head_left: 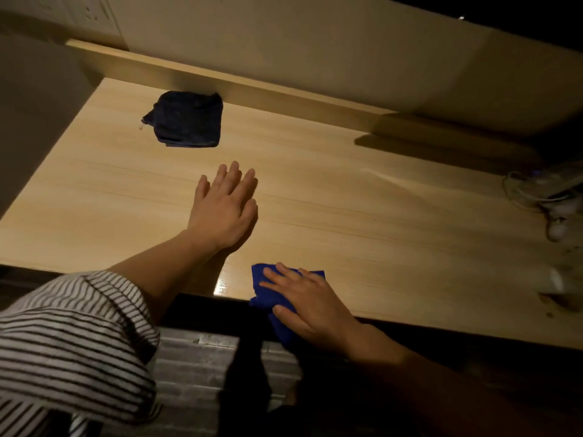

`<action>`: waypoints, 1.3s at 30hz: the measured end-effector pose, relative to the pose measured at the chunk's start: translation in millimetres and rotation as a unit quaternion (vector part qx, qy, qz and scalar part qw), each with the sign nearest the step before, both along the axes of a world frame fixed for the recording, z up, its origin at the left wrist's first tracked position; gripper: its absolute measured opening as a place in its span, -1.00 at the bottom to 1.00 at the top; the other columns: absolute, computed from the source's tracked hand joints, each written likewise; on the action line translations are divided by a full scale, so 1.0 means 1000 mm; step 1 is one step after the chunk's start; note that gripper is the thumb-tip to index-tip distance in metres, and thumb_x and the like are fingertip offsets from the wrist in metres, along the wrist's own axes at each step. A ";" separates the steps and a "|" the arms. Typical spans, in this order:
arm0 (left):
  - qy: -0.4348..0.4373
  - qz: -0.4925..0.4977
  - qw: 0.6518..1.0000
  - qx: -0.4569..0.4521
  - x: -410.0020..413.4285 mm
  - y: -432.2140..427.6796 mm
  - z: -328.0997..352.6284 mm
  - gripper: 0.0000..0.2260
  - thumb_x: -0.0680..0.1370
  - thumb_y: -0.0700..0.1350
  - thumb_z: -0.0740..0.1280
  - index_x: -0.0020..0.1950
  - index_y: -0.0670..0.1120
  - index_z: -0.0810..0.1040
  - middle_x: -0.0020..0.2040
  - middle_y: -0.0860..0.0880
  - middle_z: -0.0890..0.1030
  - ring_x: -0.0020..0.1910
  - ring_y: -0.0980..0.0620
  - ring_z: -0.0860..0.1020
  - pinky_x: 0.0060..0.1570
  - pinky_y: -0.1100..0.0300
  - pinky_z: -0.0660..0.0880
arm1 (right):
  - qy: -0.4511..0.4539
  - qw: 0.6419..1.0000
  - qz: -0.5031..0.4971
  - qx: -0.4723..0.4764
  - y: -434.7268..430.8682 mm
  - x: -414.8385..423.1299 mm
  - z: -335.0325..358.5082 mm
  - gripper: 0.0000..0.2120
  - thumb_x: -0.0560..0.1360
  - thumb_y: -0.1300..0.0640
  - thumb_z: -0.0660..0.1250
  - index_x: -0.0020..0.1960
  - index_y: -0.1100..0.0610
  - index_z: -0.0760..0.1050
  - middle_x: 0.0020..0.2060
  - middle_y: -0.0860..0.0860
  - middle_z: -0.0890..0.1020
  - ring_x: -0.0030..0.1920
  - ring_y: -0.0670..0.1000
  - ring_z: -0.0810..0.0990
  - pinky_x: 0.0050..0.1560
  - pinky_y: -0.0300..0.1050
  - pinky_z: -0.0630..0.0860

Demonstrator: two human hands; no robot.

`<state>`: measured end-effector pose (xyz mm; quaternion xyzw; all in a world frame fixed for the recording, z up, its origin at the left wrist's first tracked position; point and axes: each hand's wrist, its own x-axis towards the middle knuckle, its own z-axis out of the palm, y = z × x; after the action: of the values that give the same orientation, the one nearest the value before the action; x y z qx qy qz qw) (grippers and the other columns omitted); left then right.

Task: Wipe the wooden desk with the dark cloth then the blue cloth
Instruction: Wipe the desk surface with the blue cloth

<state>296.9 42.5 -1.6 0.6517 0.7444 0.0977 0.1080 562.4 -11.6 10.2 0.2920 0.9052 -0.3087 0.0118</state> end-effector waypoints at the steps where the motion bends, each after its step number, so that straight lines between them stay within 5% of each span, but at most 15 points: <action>1: -0.019 0.000 1.000 0.002 0.010 0.003 0.002 -0.43 0.74 0.19 -0.03 0.74 0.10 0.00 0.76 -0.09 0.00 0.73 -0.13 -0.07 0.65 -0.24 -0.10 | 0.031 0.997 -0.033 -0.064 -0.002 0.003 0.006 -0.38 0.60 -0.19 0.05 0.59 0.04 0.34 0.57 -0.03 0.36 0.59 -0.12 0.22 0.55 -0.17 0.05; 5: -0.050 -0.010 0.999 -0.016 0.049 0.020 0.000 -0.41 0.72 0.27 -0.10 0.74 0.13 -0.06 0.76 -0.06 -0.07 0.73 -0.10 -0.14 0.65 -0.25 -0.15 | 0.129 0.943 -0.182 -0.248 0.005 0.028 0.032 -0.67 0.67 0.00 0.18 0.36 -0.01 0.56 0.07 -0.33 0.67 0.07 -0.30 0.60 0.11 -0.34 0.41; 9: -0.002 -0.007 0.999 -0.047 0.060 0.026 -0.010 -0.34 0.67 0.39 -0.21 0.74 0.16 -0.13 0.75 -0.02 -0.16 0.72 -0.09 -0.24 0.64 -0.26 -0.22 | 0.175 0.913 -0.304 -0.208 0.062 0.046 0.049 -0.75 0.64 -0.06 0.21 0.20 -0.06 0.60 -0.12 -0.25 0.71 -0.18 -0.26 0.60 -0.10 -0.26 0.44; 11: 0.005 -0.003 0.999 -0.047 0.060 0.026 -0.011 -0.34 0.67 0.39 -0.19 0.74 0.17 -0.13 0.75 -0.01 -0.16 0.72 -0.07 -0.24 0.64 -0.26 -0.23 | 0.156 0.917 -0.323 -0.175 0.112 0.050 0.054 -0.63 0.70 -0.07 0.18 0.40 0.06 0.52 0.05 -0.06 0.71 -0.09 -0.19 0.64 -0.07 -0.26 0.50; 13: 0.007 0.005 0.999 -0.046 0.061 0.026 -0.011 -0.34 0.67 0.38 -0.16 0.74 0.18 -0.12 0.76 0.00 -0.15 0.72 -0.06 -0.24 0.64 -0.25 -0.23 | 0.083 0.955 -0.279 -0.051 0.173 0.056 0.051 -0.52 0.70 -0.11 0.12 0.54 0.08 0.39 0.36 0.11 0.58 0.26 0.01 0.58 0.24 -0.08 0.48; 15: 0.009 0.009 0.999 -0.048 0.062 0.027 -0.010 -0.35 0.67 0.38 -0.14 0.74 0.19 -0.12 0.76 0.01 -0.16 0.72 -0.04 -0.24 0.64 -0.24 -0.23 | 0.015 0.977 -0.204 0.067 0.230 0.057 0.043 -0.47 0.69 -0.12 0.09 0.61 0.06 0.28 0.54 0.06 0.41 0.50 0.08 0.38 0.51 0.11 0.27; 17: 0.010 0.012 0.999 -0.052 0.063 0.027 -0.010 -0.35 0.68 0.38 -0.14 0.74 0.20 -0.13 0.75 0.02 -0.17 0.72 -0.03 -0.25 0.64 -0.23 -0.24 | -0.027 0.980 -0.155 0.120 0.276 0.050 0.033 -0.46 0.72 -0.10 0.08 0.64 0.07 0.21 0.60 0.05 0.32 0.58 0.08 0.26 0.55 0.09 0.11; 27: 0.027 0.025 0.997 -0.070 0.065 0.029 -0.009 -0.35 0.67 0.38 -0.12 0.73 0.23 -0.17 0.74 0.06 -0.22 0.70 0.00 -0.31 0.64 -0.19 -0.27 | -0.120 0.979 -0.045 0.158 0.353 0.018 0.000 -0.45 0.69 -0.27 -0.02 0.65 -0.23 0.00 0.67 -0.23 -0.11 0.64 -0.11 -0.22 0.56 0.22 0.01; 32: 0.034 0.024 0.996 -0.077 0.066 0.029 -0.009 -0.35 0.68 0.39 -0.14 0.73 0.23 -0.19 0.73 0.06 -0.24 0.70 0.01 -0.32 0.64 -0.19 -0.27 | -0.149 0.973 -0.016 0.176 0.340 0.023 -0.001 -0.40 0.66 -0.36 -0.09 0.65 -0.27 -0.10 0.68 -0.15 -0.11 0.66 0.00 -0.15 0.52 0.33 0.12; 39: 0.031 0.025 0.997 -0.073 0.066 0.029 -0.007 -0.35 0.67 0.39 -0.16 0.73 0.22 -0.17 0.74 0.05 -0.21 0.71 0.00 -0.29 0.65 -0.20 -0.24 | -0.129 0.970 0.018 0.205 0.284 0.043 -0.006 -0.39 0.66 -0.35 -0.08 0.66 -0.23 -0.01 0.68 -0.10 -0.01 0.67 0.03 -0.10 0.59 0.23 -0.04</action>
<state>363.3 72.0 -8.6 0.6262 0.7684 0.0249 0.1298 605.5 272.1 4.4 0.3093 0.9450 -0.0765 0.0739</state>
